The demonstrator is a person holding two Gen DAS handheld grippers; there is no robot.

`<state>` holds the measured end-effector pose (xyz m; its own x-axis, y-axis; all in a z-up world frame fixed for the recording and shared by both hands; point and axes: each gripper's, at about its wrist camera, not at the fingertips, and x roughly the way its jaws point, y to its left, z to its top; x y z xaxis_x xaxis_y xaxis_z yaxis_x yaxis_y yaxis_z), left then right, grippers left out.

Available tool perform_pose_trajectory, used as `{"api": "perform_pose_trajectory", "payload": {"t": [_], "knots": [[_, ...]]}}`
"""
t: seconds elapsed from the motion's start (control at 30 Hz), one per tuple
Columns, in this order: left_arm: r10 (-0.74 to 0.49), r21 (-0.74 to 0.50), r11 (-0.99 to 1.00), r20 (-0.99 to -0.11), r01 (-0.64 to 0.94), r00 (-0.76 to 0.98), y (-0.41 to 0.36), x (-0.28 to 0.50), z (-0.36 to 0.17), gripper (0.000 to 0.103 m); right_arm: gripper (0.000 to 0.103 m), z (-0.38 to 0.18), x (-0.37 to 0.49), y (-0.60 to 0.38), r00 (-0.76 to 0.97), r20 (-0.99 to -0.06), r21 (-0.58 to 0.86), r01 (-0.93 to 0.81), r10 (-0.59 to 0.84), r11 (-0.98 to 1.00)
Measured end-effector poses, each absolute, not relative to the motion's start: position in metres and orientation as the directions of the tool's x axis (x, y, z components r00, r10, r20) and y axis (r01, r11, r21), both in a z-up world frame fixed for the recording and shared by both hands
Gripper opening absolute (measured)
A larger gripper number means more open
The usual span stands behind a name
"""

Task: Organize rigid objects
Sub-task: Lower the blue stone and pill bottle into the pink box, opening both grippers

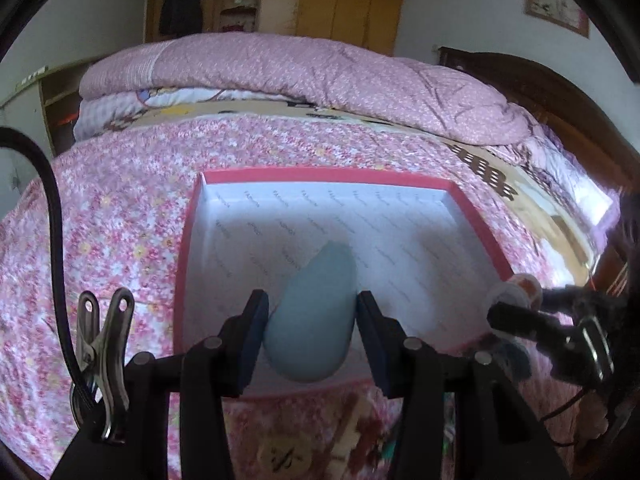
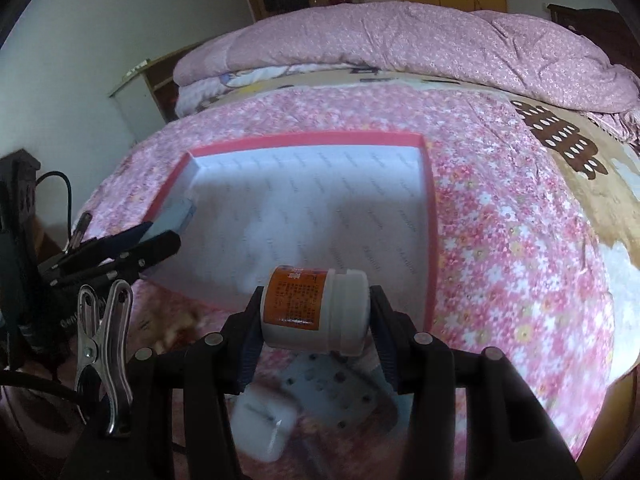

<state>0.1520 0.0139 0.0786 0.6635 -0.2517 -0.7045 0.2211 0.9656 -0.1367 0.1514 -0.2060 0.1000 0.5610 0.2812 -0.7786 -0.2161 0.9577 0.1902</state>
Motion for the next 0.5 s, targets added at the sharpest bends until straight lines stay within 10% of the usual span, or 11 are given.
{"api": "perform_pose_trajectory", "payload": {"t": [0.5], "knots": [[-0.15, -0.099, 0.988, -0.773, 0.116, 0.616, -0.005, 0.155, 0.052, 0.048, 0.05, 0.074, 0.177, -0.21, 0.543, -0.807, 0.097, -0.264, 0.231, 0.96]]}}
